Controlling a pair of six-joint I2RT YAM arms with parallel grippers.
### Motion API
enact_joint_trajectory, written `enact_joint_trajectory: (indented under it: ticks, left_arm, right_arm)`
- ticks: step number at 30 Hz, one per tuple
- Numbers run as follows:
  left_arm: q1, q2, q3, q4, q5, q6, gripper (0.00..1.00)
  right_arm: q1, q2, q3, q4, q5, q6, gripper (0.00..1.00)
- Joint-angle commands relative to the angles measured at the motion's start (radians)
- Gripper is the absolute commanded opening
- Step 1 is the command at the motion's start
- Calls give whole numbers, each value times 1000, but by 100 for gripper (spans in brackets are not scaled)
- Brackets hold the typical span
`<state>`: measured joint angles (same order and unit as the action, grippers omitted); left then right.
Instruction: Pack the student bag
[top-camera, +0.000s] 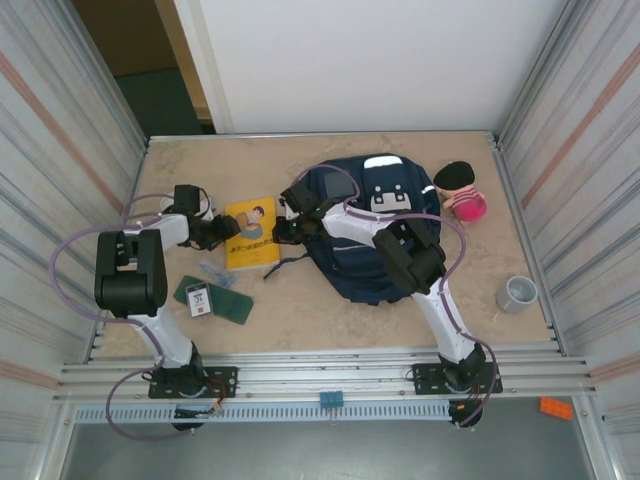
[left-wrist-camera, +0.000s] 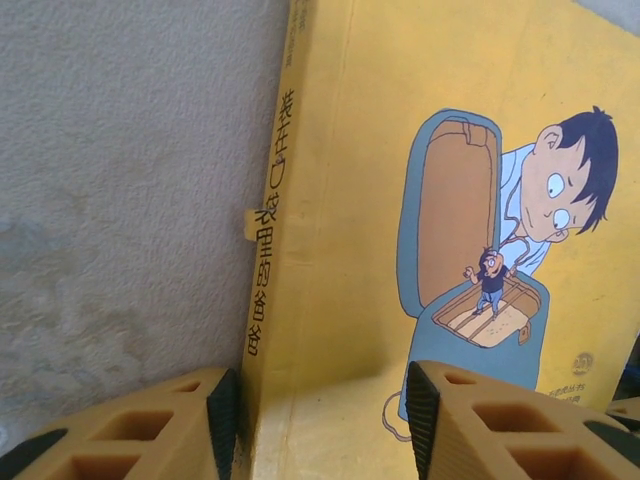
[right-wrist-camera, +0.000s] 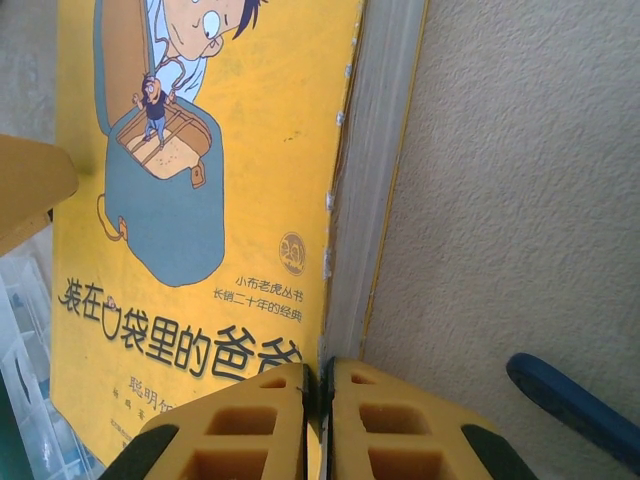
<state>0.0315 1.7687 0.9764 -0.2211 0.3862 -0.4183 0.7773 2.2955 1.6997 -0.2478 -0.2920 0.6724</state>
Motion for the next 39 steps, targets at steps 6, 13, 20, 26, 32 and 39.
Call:
enact_joint_trajectory:
  ticks: [6, 13, 20, 26, 32, 39]
  left_arm:
    - [-71, -159, 19, 8, 213, -79, 46]
    - [-84, -186, 24, -39, 232, -58, 46]
    - [-100, -115, -41, 55, 248, -112, 44]
    - [-113, -183, -36, 14, 117, -103, 5]
    - [-146, -371, -75, 75, 49, -211, 0]
    - [-314, -593, -185, 274, -101, -407, 0]
  right_arm:
    - [1, -10, -75, -31, 12, 19, 11]
    - [-21, -42, -109, 31, -12, 45, 11]
    - [-24, -50, -120, 48, -24, 54, 12]
    - [-33, -117, -170, 84, -19, 66, 23]
    - [-73, -339, -300, 215, -32, 71, 48]
    - [-100, -729, -572, 315, 84, 64, 54]
